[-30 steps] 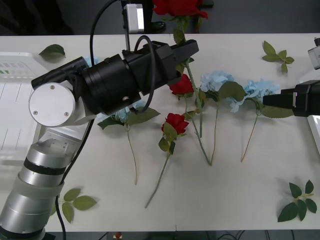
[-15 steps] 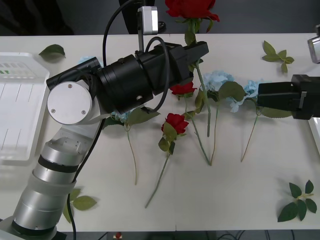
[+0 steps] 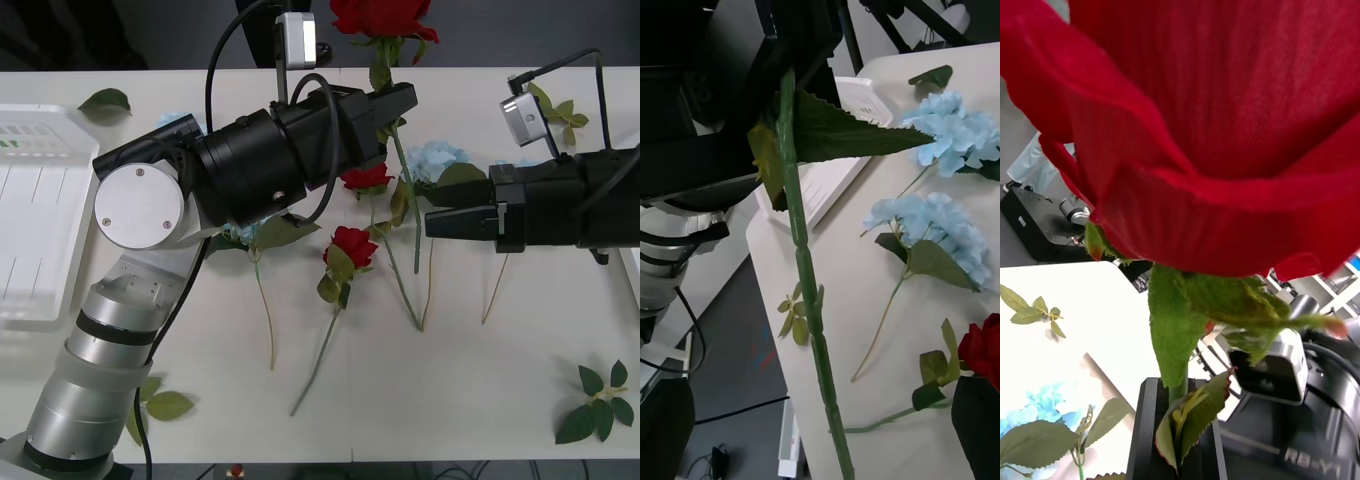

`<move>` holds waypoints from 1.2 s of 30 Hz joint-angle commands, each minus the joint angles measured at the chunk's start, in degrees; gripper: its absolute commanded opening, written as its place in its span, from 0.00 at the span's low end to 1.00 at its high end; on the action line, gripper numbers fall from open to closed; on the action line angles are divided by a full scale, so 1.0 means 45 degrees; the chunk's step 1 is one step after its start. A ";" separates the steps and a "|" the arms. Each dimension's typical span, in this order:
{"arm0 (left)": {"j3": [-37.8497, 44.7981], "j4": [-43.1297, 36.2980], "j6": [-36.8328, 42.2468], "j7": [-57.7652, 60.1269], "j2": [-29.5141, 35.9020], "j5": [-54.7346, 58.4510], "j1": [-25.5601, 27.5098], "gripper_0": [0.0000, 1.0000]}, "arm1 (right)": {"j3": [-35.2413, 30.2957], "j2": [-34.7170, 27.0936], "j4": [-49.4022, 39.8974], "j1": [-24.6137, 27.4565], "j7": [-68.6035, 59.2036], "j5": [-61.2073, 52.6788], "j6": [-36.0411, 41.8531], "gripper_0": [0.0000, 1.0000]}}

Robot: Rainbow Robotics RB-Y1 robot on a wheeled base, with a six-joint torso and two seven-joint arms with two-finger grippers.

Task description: Place the red flowers into the right box and the blue flowers into the left box. If a person shows an open palm, hand one flower to the person first, then continue sorting.

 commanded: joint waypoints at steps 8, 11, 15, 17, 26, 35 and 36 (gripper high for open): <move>-0.0097 -0.0241 -0.0112 0.0268 0.0001 0.0091 -0.0355 0.00 | 0.0696 0.0377 -0.0203 -0.0632 -0.0730 0.0166 -0.0440 0.48; -0.0116 -0.0241 -0.0171 0.0287 0.0001 0.0091 -0.0355 0.00 | 0.0775 0.0416 -0.0203 -0.0711 -0.0808 0.0166 -0.0459 0.02; -0.0116 -0.0241 -0.0171 0.0287 0.0020 0.0110 -0.0355 0.00 | 0.0794 0.0455 -0.0203 -0.0711 -0.0808 0.0166 -0.0459 0.00; -0.0116 -0.0241 -0.0171 0.0307 0.0020 0.0110 -0.0355 0.00 | 0.0814 0.0475 -0.0203 -0.0711 -0.0808 0.0166 -0.0459 0.00; -0.0097 -0.0241 -0.0171 0.0307 0.0118 0.0130 -0.0335 0.25 | 0.0814 0.0475 -0.0203 -0.0711 -0.0808 0.0108 -0.0479 0.00; -0.0038 -0.0260 -0.0034 0.0287 0.0801 0.0442 -0.0315 1.00 | 0.0814 0.0475 -0.0203 -0.0711 -0.0769 -0.0068 -0.0479 0.00; -0.0038 -0.0260 0.0025 0.0268 0.1016 0.0579 -0.0296 1.00 | 0.0814 0.0494 -0.0203 -0.0711 -0.0769 -0.0087 -0.0479 0.00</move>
